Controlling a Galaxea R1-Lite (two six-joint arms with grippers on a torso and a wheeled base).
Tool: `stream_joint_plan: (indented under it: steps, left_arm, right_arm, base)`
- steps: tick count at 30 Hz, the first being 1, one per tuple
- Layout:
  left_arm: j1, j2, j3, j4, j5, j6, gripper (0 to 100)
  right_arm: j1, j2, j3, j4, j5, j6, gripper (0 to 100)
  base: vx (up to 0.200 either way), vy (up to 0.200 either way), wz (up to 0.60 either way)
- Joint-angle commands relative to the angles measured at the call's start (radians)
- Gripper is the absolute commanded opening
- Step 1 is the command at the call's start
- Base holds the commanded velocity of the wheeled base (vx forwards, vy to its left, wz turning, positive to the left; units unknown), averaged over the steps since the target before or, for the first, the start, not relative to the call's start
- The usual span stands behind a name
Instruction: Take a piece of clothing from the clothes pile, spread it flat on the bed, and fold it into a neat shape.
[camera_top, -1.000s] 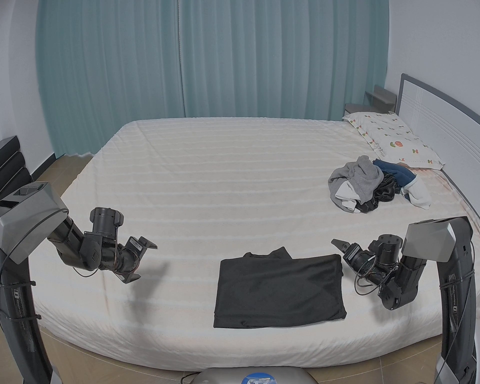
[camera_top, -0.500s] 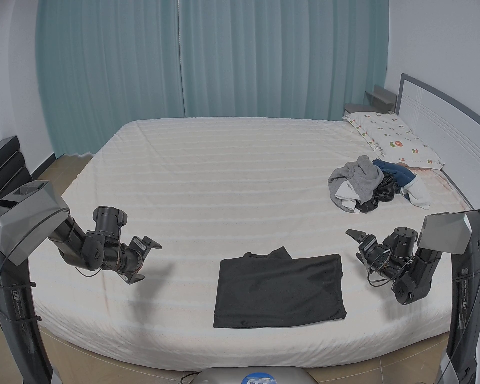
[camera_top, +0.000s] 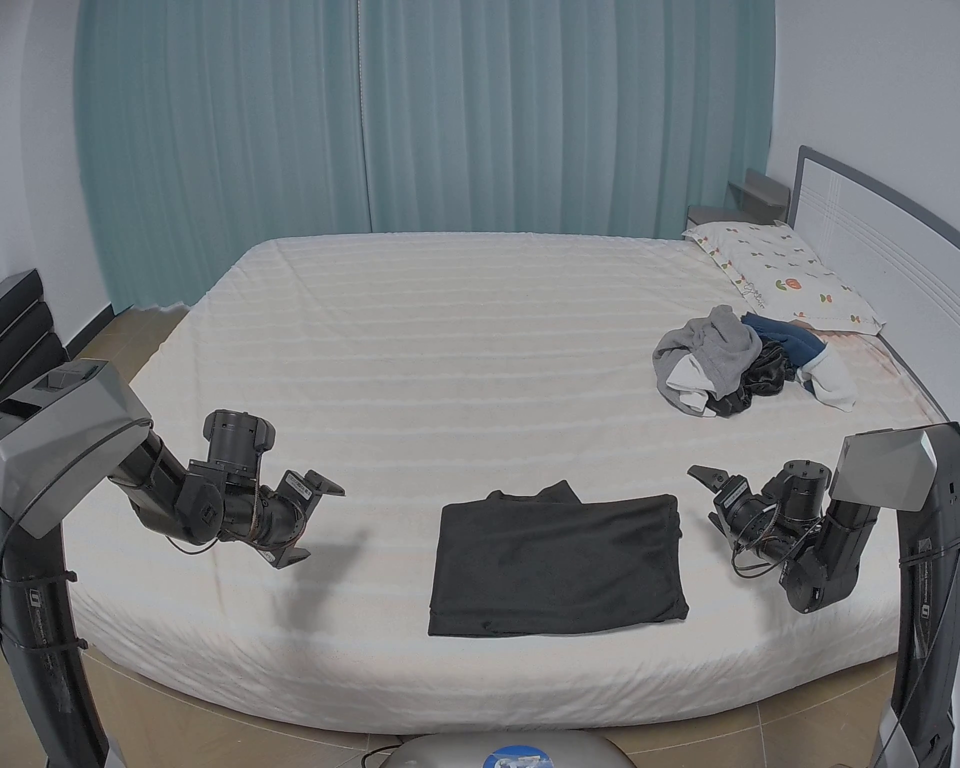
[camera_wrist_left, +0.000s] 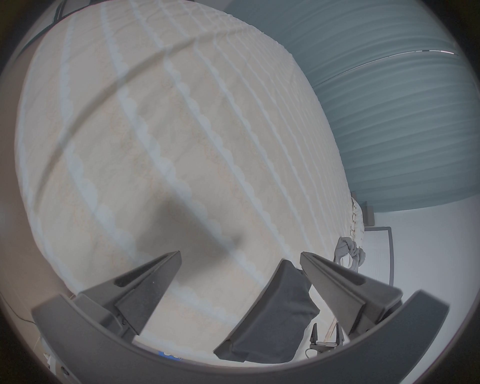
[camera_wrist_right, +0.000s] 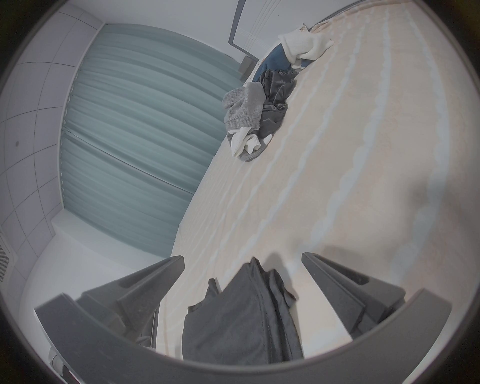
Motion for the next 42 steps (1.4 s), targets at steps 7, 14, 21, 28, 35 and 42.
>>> stream_joint_plan:
  steps: [7, 14, 21, 28, 35, 42]
  left_arm:
    - [-0.034, 0.002, -0.014, -0.002, 0.000, -0.025, 100]
    - [-0.047, 0.004, -0.022, -0.002, 0.000, -0.027, 100]
    - [-0.050, 0.006, -0.032, -0.002, 0.000, -0.030, 100]
    - [-0.054, 0.018, -0.046, -0.005, 0.011, -0.025, 100]
    - [-0.079, 0.038, -0.055, -0.003, 0.044, 0.007, 100]
    - [-0.103, 0.094, -0.043, -0.008, 0.142, 0.157, 100]
  right_arm:
    - [0.007, 0.012, -0.002, -0.001, -0.001, 0.000, 100]
    - [0.007, 0.011, -0.004, -0.002, -0.002, 0.000, 100]
    - [0.009, 0.011, -0.002, -0.002, -0.004, 0.000, 100]
    - [0.016, 0.011, -0.004, -0.007, -0.011, 0.000, 100]
    - [0.018, 0.012, -0.002, -0.007, -0.011, 0.000, 100]
    - [0.030, 0.012, -0.002, -0.008, -0.013, -0.001, 100]
  base:
    - [0.000, -0.114, 0.00]
    - [0.000, -0.200, 0.00]
    - [0.000, -0.200, 0.00]
    - [0.000, -0.171, 0.00]
    - [0.000, 0.000, 0.00]
    - [0.000, 0.000, 0.00]
